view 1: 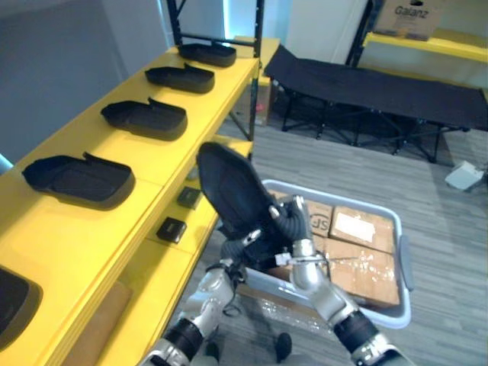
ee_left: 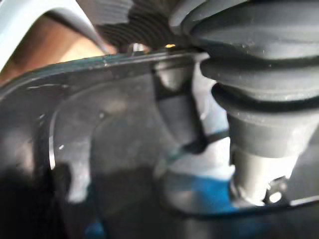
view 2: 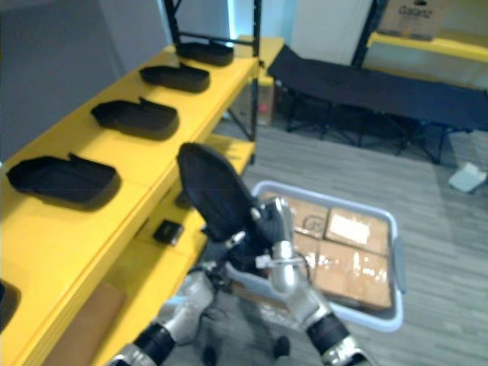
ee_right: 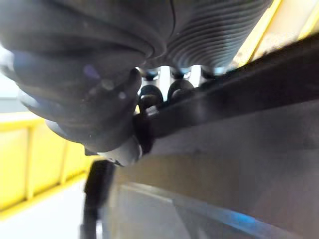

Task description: Walk over and take plastic housings, then place them on the shelf

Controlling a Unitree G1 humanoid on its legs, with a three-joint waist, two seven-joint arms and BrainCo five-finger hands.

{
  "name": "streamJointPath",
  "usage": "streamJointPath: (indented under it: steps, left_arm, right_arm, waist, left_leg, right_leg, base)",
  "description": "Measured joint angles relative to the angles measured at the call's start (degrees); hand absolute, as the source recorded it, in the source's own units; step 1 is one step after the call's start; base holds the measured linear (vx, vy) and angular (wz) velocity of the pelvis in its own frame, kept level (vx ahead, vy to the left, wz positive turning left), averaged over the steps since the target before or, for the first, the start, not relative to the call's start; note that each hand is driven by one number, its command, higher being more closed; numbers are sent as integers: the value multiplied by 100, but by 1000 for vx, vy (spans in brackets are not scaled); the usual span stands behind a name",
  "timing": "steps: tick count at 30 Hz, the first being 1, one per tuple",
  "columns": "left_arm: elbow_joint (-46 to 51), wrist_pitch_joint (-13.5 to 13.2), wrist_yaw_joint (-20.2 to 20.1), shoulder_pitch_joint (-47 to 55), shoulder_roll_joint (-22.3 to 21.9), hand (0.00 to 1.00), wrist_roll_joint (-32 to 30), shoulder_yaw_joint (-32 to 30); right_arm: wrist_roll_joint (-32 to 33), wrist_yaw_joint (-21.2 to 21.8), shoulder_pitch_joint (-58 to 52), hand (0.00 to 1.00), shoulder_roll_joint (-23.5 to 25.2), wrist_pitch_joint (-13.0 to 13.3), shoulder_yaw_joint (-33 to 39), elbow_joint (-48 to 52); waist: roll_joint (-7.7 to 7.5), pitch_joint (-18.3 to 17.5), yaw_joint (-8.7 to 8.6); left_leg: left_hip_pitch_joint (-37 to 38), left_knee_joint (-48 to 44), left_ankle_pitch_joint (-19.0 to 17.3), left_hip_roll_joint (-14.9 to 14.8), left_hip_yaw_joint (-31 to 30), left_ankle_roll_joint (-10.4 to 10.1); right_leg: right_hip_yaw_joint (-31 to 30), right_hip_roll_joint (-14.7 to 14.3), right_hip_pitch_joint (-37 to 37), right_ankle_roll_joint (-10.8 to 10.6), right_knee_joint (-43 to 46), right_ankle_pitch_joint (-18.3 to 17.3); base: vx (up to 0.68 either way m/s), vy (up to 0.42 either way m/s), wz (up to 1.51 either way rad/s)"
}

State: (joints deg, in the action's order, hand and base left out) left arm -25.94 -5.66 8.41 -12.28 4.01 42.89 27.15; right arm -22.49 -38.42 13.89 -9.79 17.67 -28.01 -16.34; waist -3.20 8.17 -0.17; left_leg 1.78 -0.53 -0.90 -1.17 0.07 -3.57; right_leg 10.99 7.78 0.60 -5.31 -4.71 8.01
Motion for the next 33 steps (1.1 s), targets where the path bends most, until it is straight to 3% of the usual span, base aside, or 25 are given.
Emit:
streamJointPath:
  steps: [6, 7, 15, 18, 19, 24, 29, 33]
  left_arm:
    - [-1, -238, -2, 2, -4, 100, 375, -19]
    - [-1, -313, -18, 9, -4, 100, 503, -39]
    - [0, -830, -346, 172, -146, 100, 886, -264]
    - [105, -1086, -23, 174, -234, 100, 578, -690]
    - [288, -1160, 256, 198, -229, 100, 339, -903]
    - [1095, -1443, 847, 359, -314, 100, -265, -1418]
    - [1178, -1549, 1447, 654, -442, 100, -1338, -2250]
    - [1229, -1541, 2035, 1026, -420, 100, -2608, -2850]
  right_arm:
    - [151, 169, -12, 100, 23, 49, -28, 209]
    - [155, 229, -12, 0, 30, 75, -28, 251]
    - [424, 616, -276, 0, 78, 265, -35, 423]
    - [680, 671, -498, 0, 79, 282, -32, 441]
    - [898, 784, -541, 0, 79, 280, -33, 564]
    - [1851, 1392, -684, 0, 239, 267, 57, 1411]
    - [2880, 1913, -677, 0, 438, 331, 935, 2176]
    - [3931, 2644, -706, 0, 408, 493, 1718, 2588]
  waist:
    - [-98, -40, -1]
    - [-125, -55, -4]
    - [-244, -82, 10]
    - [-245, -83, 17]
    - [-246, -82, 18]
    - [-247, -83, 90]
    - [-291, -114, 98]
    - [-314, -145, 81]
  left_leg:
    - [1, 0, -17, -11, 13, -5]
    - [2, 0, -24, -10, 23, -2]
    - [13, -1, -46, -12, 44, 5]
    - [18, -1, -48, -17, 44, 6]
    - [20, -1, -48, -24, 44, 6]
    - [67, 0, -53, -23, 57, 3]
    - [216, 5, -95, -30, 112, 2]
    - [221, 2, -127, -65, 203, -20]
  right_leg:
    - [-3, -9, -2, 2, 11, 0]
    - [-7, -8, -3, 2, 11, 0]
    - [-11, -7, 8, 2, 12, -1]
    - [-12, -10, 12, 3, 12, -3]
    - [-11, -15, 16, 4, 12, -3]
    - [-12, -24, 53, 5, 13, -2]
    - [-28, -37, 152, 61, 12, -91]
    - [-23, -57, 133, 71, 12, -94]
  base:
    - [0, 0, 0]
    - [0, 0, 0]
    - [0, 0, 0]
    - [0, 0, 0]
    - [0, 0, 0]
    - [0, 0, 0]
    - [-18, 6, -5]
    - [-5, 2, -11]
